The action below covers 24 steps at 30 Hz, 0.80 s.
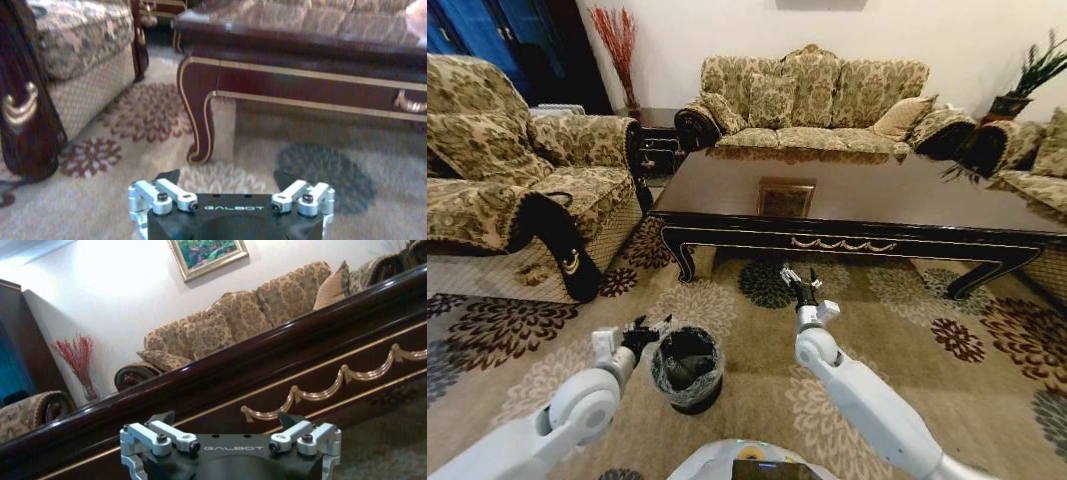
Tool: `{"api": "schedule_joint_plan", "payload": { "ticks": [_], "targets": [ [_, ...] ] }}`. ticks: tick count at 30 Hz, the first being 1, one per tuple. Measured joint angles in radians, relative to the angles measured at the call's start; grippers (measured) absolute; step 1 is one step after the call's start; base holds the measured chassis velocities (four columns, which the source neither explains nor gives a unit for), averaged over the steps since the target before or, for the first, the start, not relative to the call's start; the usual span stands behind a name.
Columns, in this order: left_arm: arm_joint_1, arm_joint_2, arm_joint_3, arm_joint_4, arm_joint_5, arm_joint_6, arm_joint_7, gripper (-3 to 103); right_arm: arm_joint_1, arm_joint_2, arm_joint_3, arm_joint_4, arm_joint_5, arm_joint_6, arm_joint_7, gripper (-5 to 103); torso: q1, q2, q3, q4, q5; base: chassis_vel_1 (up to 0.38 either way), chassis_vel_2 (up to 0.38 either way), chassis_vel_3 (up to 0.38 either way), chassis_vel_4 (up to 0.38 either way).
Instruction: Move to the front of the table and pick up the trash from the floor, then place it into the trash bin.
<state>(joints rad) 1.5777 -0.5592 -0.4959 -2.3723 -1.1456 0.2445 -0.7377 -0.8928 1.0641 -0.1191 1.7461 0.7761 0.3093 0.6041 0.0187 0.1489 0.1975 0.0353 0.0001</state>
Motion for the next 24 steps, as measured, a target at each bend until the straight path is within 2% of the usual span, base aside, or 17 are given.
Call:
{"api": "schedule_joint_plan", "payload": {
  "ticks": [2, 7, 9, 15, 24],
  "targets": [
    [-0.032, -0.017, -0.029, 0.002, -0.017, 0.0, 0.005, 99, -0.016, -0.004, 0.021, 0.002, -0.009, 0.0, -0.002, 100, 0.0, 0.0, 0.0, 0.0, -0.0001, 0.066, -0.066, -0.056, 0.047],
    [-0.065, -0.052, -0.077, 0.018, -0.018, -0.006, 0.047, 100, -0.043, -0.008, 0.051, 0.002, -0.016, 0.001, -0.003, 100, 0.0, 0.0, 0.0, -0.0003, 0.0, 0.095, -0.118, -0.125, 0.111],
    [-0.068, -0.082, -0.127, 0.022, -0.011, -0.004, 0.072, 100, -0.062, -0.026, 0.068, 0.005, -0.029, 0.002, -0.006, 100, 0.0, 0.0, 0.0, -0.0002, -0.0001, 0.165, -0.172, -0.205, 0.196],
    [-0.023, -0.121, -0.202, -0.001, 0.019, 0.003, 0.089, 100, -0.114, -0.06, 0.095, 0.043, -0.05, 0.002, -0.009, 100, 0.0, 0.0, 0.0, 0.0001, 0.0003, 0.242, -0.232, -0.25, 0.27],
    [0.014, -0.153, -0.225, -0.033, 0.039, 0.005, 0.1, 100, -0.198, -0.061, 0.138, 0.081, -0.095, 0.005, -0.013, 100, 0.0, 0.0, 0.0, -0.0001, 0.0, 0.326, -0.331, -0.32, 0.319]
  ]
}}
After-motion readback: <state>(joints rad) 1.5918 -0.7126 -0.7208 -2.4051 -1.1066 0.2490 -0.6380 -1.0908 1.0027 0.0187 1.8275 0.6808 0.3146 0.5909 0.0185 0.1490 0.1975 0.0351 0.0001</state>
